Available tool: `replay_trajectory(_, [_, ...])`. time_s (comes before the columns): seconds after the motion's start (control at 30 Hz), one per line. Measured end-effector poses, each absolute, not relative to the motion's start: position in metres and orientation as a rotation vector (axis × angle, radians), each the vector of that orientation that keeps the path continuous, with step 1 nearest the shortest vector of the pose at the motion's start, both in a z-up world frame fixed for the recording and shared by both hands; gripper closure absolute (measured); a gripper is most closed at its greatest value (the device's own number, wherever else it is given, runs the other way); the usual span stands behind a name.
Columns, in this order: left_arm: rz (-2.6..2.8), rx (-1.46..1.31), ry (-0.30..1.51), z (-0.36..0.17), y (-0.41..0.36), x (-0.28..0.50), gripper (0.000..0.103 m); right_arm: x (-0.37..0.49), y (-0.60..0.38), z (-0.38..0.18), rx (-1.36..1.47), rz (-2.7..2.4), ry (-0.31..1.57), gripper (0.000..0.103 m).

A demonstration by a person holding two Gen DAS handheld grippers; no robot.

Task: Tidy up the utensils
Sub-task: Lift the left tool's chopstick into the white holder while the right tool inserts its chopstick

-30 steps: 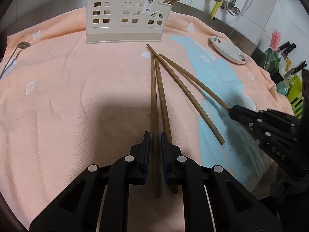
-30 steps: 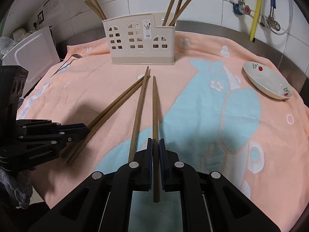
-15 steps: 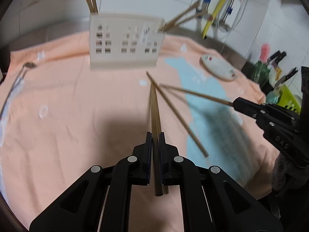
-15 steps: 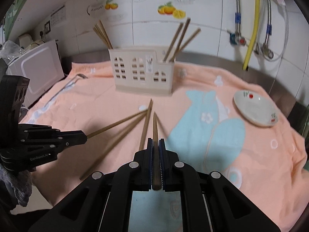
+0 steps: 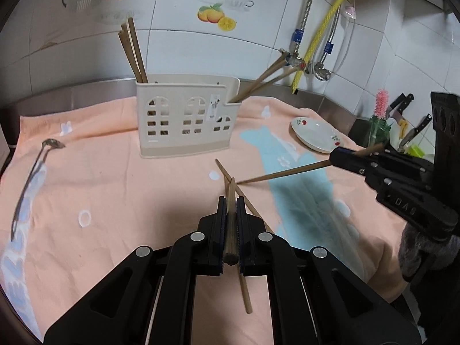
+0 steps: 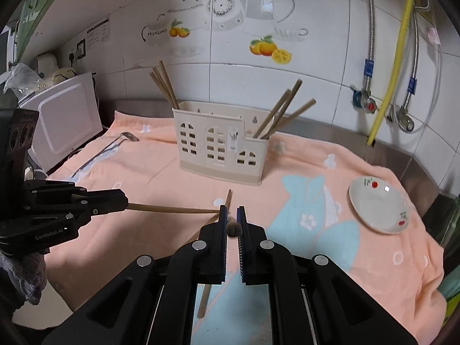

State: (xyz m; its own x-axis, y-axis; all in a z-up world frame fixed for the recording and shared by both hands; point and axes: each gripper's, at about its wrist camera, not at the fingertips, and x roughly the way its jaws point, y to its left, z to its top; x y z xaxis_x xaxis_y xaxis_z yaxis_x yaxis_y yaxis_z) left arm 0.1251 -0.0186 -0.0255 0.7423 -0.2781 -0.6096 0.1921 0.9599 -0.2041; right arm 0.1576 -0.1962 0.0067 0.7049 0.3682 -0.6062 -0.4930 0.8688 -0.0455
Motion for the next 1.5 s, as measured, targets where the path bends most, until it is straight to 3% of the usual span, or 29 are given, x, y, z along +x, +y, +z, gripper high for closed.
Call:
replay_trajectory(0.53, [-0.246,-0.03,0.645,0.033,-0.01,0.164,0.098,0.213,-0.175,0.082,-0.188,0.548,0.604,0.097])
replay_trajectory(0.97, [-0.207,0.013,0.516,0.116,0.004,0.202,0.098,0.261,-0.16,0.144,-0.143,0.546,0.536,0.097])
replay_trajectory(1.2, [-0.179,0.034,0.411,0.158,0.004,0.219,0.098,0.284,-0.158,0.161,-0.114,0.502,0.492,0.097])
replay_trajectory(1.5, [-0.111,0.035,0.327,0.175,0.01,0.249,0.098,0.313,-0.159,0.154,-0.107,0.469,0.503,0.097])
